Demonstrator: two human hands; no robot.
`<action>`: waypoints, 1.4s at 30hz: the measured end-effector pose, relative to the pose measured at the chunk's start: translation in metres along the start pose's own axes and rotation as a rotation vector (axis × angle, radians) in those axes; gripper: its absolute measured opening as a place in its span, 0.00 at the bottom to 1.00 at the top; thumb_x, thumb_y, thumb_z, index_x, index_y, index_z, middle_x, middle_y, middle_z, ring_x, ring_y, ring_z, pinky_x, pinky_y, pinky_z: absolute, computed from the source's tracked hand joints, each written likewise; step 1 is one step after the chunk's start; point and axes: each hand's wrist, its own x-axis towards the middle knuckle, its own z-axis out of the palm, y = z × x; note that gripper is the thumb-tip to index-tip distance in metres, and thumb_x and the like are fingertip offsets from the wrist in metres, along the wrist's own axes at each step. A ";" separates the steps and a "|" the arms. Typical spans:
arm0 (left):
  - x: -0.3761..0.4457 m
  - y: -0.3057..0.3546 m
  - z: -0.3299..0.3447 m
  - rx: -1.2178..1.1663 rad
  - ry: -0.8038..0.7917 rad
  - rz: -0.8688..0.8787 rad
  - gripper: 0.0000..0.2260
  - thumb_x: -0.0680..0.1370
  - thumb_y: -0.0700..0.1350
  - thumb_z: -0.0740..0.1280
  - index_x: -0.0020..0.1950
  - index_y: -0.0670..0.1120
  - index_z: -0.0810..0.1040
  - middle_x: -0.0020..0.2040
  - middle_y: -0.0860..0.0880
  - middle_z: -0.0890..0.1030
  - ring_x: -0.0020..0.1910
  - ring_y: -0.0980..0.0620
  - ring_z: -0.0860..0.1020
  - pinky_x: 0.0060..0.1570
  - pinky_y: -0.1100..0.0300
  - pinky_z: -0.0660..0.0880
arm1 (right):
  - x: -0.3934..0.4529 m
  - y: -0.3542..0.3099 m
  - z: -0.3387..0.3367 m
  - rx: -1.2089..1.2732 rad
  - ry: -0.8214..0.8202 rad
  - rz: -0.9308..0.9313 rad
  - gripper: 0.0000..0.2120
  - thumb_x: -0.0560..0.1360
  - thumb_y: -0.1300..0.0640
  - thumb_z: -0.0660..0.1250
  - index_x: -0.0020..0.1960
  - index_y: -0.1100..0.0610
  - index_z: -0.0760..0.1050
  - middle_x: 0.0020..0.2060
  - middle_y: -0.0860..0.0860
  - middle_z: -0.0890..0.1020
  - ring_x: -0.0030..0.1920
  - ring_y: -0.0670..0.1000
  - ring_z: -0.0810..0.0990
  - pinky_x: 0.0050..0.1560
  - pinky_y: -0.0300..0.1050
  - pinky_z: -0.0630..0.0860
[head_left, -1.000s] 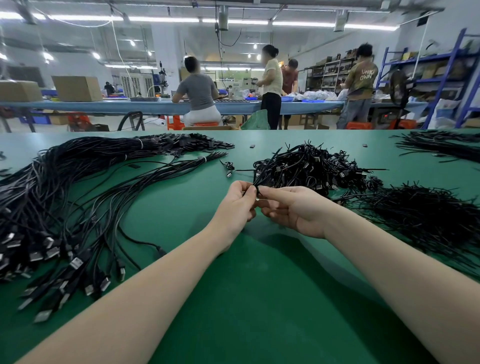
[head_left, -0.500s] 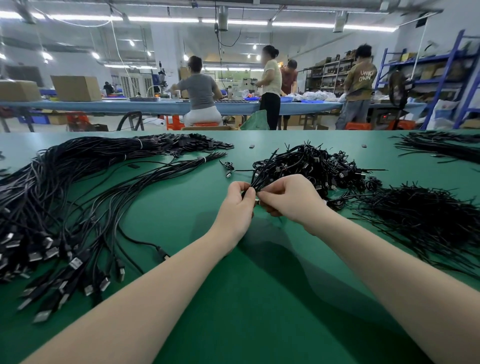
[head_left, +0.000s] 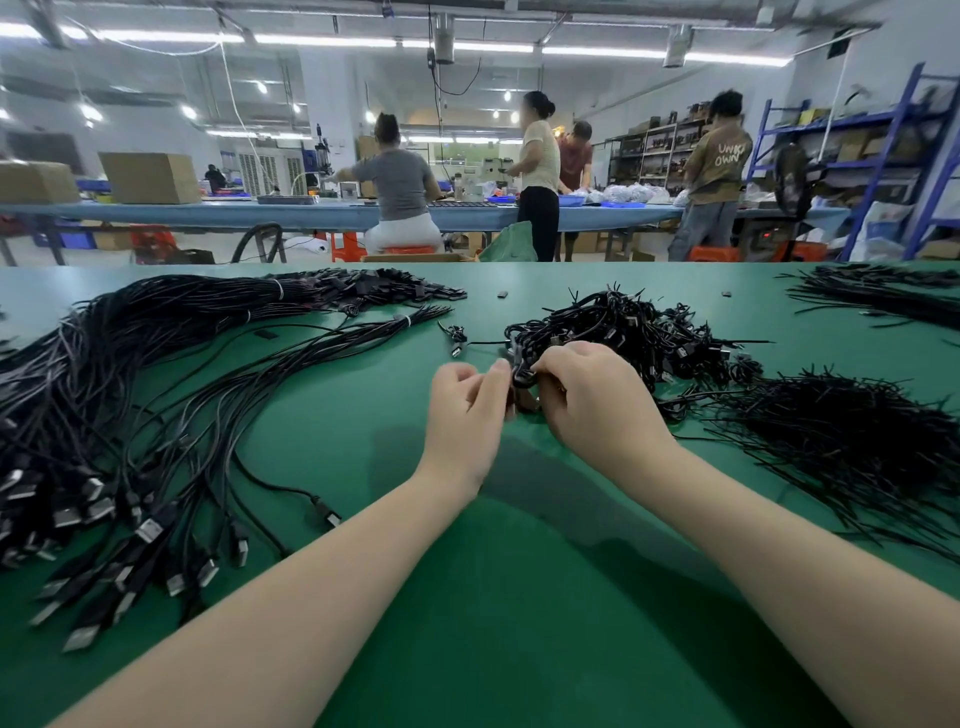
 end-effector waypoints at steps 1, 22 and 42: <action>-0.001 -0.001 0.000 0.017 0.039 0.057 0.21 0.77 0.55 0.60 0.35 0.39 0.74 0.56 0.47 0.73 0.55 0.50 0.71 0.57 0.55 0.69 | 0.000 0.000 -0.001 0.021 0.010 0.005 0.07 0.76 0.65 0.62 0.47 0.65 0.78 0.40 0.58 0.80 0.45 0.60 0.75 0.42 0.52 0.73; -0.001 0.005 0.000 -0.071 0.025 0.087 0.18 0.75 0.57 0.53 0.37 0.56 0.80 0.41 0.51 0.81 0.47 0.50 0.78 0.54 0.48 0.76 | 0.004 -0.002 -0.005 0.081 -0.028 -0.069 0.08 0.78 0.62 0.61 0.49 0.64 0.78 0.42 0.57 0.78 0.46 0.57 0.74 0.44 0.52 0.72; 0.005 0.002 -0.011 -0.100 -0.183 0.083 0.22 0.74 0.32 0.66 0.52 0.60 0.81 0.46 0.62 0.84 0.44 0.56 0.79 0.45 0.66 0.74 | 0.002 0.010 -0.006 0.193 0.113 -0.039 0.05 0.76 0.65 0.64 0.46 0.65 0.78 0.40 0.56 0.80 0.44 0.57 0.76 0.44 0.47 0.72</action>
